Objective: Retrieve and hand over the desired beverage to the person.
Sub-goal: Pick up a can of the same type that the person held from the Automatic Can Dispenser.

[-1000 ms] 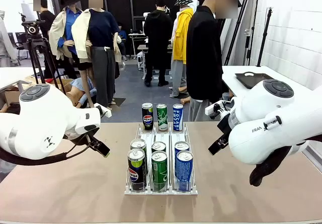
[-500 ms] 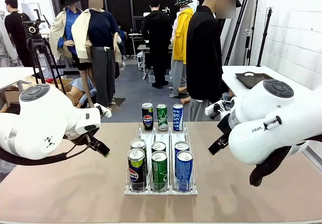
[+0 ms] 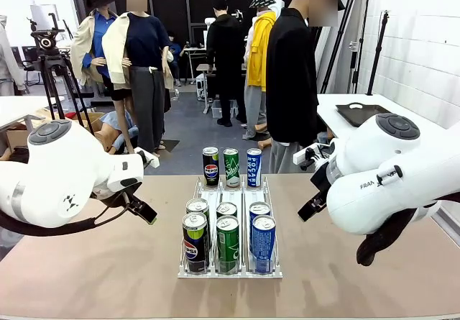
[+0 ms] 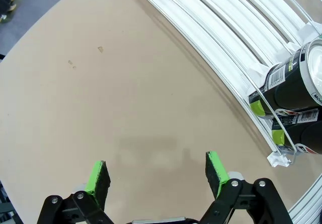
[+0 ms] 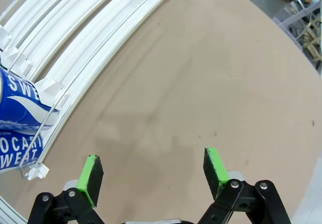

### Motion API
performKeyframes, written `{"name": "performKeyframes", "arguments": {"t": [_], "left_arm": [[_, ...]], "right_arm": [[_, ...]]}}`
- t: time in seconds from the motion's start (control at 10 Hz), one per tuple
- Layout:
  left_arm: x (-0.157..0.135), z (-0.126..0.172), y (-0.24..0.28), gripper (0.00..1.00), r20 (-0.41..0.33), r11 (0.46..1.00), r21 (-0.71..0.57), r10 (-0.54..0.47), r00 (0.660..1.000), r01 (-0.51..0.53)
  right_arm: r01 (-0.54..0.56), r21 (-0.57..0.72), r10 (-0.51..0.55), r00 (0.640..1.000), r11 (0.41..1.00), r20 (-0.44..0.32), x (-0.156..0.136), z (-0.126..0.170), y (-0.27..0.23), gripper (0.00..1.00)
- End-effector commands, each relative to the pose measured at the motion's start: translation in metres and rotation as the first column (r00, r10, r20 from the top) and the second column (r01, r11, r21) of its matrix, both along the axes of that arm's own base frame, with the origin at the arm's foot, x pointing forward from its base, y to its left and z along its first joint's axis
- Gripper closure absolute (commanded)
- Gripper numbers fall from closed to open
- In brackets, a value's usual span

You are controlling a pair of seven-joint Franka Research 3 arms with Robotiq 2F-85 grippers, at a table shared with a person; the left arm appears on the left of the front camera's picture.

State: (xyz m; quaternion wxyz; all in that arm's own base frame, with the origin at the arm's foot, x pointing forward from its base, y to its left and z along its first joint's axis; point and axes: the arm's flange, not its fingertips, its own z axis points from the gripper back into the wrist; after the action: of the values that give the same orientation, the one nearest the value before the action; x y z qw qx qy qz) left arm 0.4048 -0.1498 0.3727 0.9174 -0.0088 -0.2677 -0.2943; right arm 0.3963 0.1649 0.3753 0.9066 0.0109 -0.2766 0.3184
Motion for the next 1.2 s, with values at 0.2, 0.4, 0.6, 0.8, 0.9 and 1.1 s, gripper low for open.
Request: {"name": "performKeyframes", "arguments": {"t": [0.2,0.4,0.6,0.8,0.9,1.1], "left_arm": [[0.023,0.048,0.004,0.00,-0.048,0.999,-0.034,-0.026,0.999,0.025],[0.041,0.073,0.008,0.00,-0.120,0.997,-0.054,-0.063,0.991,0.057],[0.064,0.093,0.023,0.00,-0.259,0.994,-0.094,-0.071,0.963,0.048],[0.078,0.115,0.040,0.00,-0.350,0.979,-0.199,-0.114,0.930,0.045],[0.082,0.130,0.054,0.00,-0.384,0.954,-0.298,-0.154,0.910,0.036],[0.083,0.146,0.080,0.00,-0.377,0.886,-0.464,-0.216,0.901,0.018]], "right_arm": [[0.007,0.036,-0.006,0.999,0.999,-0.038,0.017,0.041,-0.033,0.00],[-0.001,0.090,0.012,0.992,0.996,-0.123,0.031,0.064,-0.047,0.00],[0.053,0.200,-0.014,0.981,0.978,-0.191,0.045,0.085,-0.064,0.00],[0.051,0.292,0.029,0.965,0.955,-0.261,0.048,0.100,-0.077,0.00],[0.023,0.353,0.089,0.950,0.935,-0.299,0.051,0.105,-0.087,0.00],[0.008,0.508,0.196,0.918,0.861,-0.346,0.054,0.106,-0.109,0.00]]}}
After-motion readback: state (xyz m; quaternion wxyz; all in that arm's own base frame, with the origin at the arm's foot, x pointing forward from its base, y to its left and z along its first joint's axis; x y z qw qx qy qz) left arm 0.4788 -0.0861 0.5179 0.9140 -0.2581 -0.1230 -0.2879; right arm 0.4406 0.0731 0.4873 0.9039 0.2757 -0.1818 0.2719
